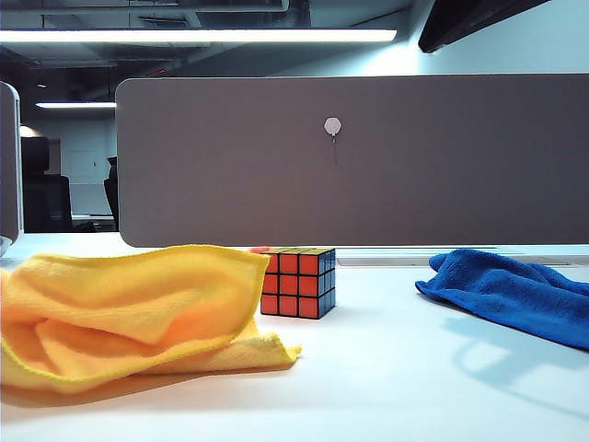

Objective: Pick up a rag that is the same color as the top surface of the Rubik's Cube and cover the cube with it.

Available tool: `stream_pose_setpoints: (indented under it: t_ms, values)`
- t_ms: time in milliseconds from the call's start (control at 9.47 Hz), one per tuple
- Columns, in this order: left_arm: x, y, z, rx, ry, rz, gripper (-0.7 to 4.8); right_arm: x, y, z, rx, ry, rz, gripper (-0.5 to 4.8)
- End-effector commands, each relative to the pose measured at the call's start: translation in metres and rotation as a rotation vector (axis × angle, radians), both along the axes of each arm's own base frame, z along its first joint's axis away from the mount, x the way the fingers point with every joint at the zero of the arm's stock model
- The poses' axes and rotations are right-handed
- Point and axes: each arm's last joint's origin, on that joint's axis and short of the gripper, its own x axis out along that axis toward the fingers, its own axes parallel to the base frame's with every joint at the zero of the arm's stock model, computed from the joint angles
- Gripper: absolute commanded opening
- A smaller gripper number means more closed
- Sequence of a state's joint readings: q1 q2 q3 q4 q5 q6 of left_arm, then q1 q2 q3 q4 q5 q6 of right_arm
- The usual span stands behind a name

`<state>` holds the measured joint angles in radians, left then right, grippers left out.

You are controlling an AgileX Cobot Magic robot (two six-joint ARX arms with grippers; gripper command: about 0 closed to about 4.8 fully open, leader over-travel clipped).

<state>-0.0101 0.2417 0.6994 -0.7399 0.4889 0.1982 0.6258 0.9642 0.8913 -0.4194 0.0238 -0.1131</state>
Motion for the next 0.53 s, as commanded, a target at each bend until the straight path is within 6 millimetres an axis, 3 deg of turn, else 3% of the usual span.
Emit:
stream_pose_setpoints:
  t_ms: [106,528]
  values:
    - [0.011,0.000,0.002,0.011,0.005,-0.010,-0.06,0.001,-0.001,0.005,0.023,-0.030,-0.007,-0.05]
    - [0.036,-0.007,0.012,-0.061,-0.022,-0.060,-0.06,0.001,0.000,0.005,0.031,-0.024,0.001,-0.05]
